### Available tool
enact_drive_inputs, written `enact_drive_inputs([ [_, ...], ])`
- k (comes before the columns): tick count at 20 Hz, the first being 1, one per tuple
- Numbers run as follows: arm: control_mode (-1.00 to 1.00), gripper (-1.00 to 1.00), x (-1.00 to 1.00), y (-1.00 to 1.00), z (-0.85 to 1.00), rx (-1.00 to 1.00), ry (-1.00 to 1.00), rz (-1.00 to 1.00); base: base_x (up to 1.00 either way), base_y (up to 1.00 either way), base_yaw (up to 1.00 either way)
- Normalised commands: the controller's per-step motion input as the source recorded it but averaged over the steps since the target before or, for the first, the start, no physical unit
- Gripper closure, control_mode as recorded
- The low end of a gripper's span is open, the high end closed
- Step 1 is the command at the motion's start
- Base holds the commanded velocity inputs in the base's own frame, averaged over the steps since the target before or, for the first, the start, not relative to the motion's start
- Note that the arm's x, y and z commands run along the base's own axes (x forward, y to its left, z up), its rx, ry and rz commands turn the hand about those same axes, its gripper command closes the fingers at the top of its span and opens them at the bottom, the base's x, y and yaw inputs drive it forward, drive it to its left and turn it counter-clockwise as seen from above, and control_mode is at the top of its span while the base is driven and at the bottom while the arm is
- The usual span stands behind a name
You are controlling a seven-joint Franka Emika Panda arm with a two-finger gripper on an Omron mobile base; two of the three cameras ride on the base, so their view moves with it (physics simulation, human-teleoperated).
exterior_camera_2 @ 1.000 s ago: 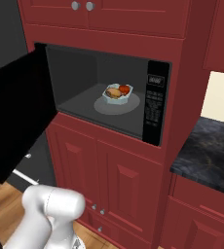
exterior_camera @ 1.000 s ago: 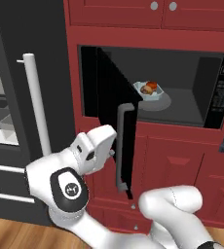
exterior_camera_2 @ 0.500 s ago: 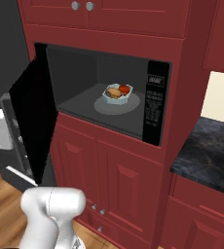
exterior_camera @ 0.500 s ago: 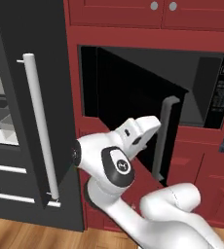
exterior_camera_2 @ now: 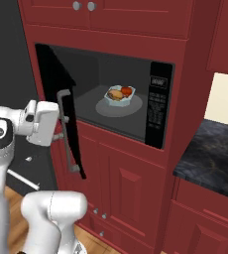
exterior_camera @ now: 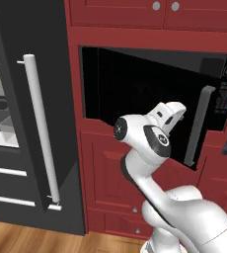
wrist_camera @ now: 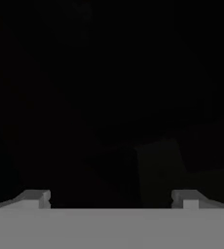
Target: Place the tupperware containing the chicken drumstick and tomato meal in the microwave. Close the microwave door and press the start button to reheat the meal.
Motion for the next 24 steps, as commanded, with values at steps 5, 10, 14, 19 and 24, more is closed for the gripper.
enact_drive_inputs([
  [5,-1.0,-1.0,0.7,-0.21,0.0,0.0,0.0,0.2,0.0,0.0,0.0],
  [10,-1.0,-1.0,0.9,-0.24,0.0,0.0,0.05,0.2,0.0,0.0,0.0],
  [14,-1.0,-1.0,1.0,-0.36,0.0,0.01,0.09,0.2,0.0,0.0,0.0],
  [19,-1.0,-1.0,0.99,-0.43,0.0,0.02,0.11,0.18,0.0,0.0,0.0],
  [24,-1.0,-1.0,0.92,-0.42,0.0,0.02,0.13,0.17,0.0,0.0,0.0],
])
